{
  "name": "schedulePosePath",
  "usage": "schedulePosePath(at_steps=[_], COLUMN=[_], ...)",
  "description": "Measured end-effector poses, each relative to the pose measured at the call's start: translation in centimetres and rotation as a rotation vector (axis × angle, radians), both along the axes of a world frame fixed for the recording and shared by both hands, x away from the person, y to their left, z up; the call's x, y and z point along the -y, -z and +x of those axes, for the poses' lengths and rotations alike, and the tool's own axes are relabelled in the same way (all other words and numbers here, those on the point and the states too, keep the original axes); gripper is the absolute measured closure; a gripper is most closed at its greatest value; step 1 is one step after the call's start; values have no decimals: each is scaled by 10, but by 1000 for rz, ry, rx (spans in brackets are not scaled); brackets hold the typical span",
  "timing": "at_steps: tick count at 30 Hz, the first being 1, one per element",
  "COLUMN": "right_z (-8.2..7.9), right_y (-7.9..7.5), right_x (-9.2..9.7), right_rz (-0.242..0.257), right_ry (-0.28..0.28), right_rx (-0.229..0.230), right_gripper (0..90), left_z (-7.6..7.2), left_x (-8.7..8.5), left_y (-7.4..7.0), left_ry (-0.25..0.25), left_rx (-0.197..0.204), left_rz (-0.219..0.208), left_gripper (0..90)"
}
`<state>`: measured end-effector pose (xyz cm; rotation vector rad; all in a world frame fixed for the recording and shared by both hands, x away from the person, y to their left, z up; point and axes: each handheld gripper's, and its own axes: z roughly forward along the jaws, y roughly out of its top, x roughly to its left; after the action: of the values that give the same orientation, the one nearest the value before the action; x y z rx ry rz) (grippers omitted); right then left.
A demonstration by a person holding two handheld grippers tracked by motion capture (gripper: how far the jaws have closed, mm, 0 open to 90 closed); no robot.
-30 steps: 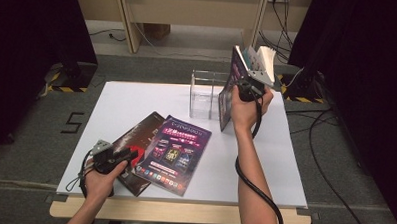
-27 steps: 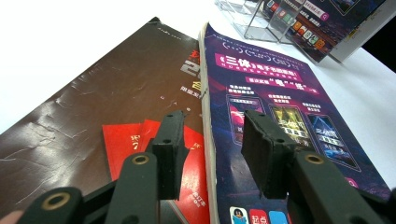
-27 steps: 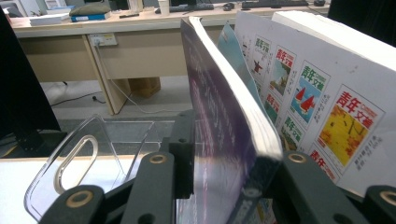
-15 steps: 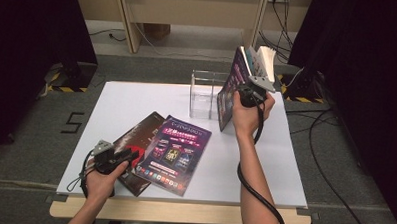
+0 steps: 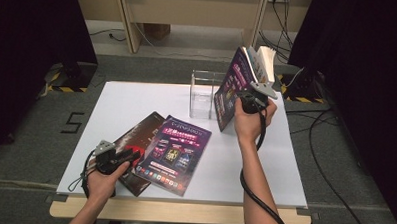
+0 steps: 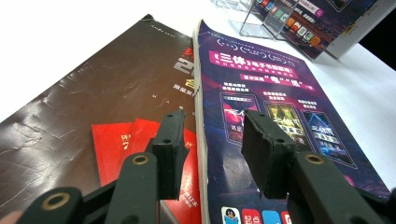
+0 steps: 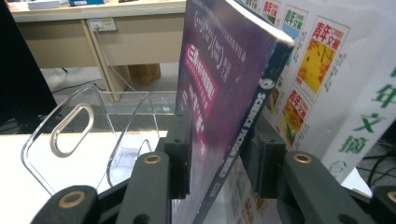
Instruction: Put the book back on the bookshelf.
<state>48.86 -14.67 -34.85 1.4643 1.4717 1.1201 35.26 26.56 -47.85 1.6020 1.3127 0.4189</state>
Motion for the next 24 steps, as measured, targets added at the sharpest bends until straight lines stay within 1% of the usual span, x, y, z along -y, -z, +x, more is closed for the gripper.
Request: schedulePosePath(at_steps=[24], right_z=[-19], right_y=[12], right_x=[6], right_rz=[12], right_ry=[-14], right_rx=[-27], right_gripper=[645], left_z=[-1], left_x=[4], left_y=[1], left_ry=[12], left_rx=[-5], left_rz=[3], left_gripper=[584])
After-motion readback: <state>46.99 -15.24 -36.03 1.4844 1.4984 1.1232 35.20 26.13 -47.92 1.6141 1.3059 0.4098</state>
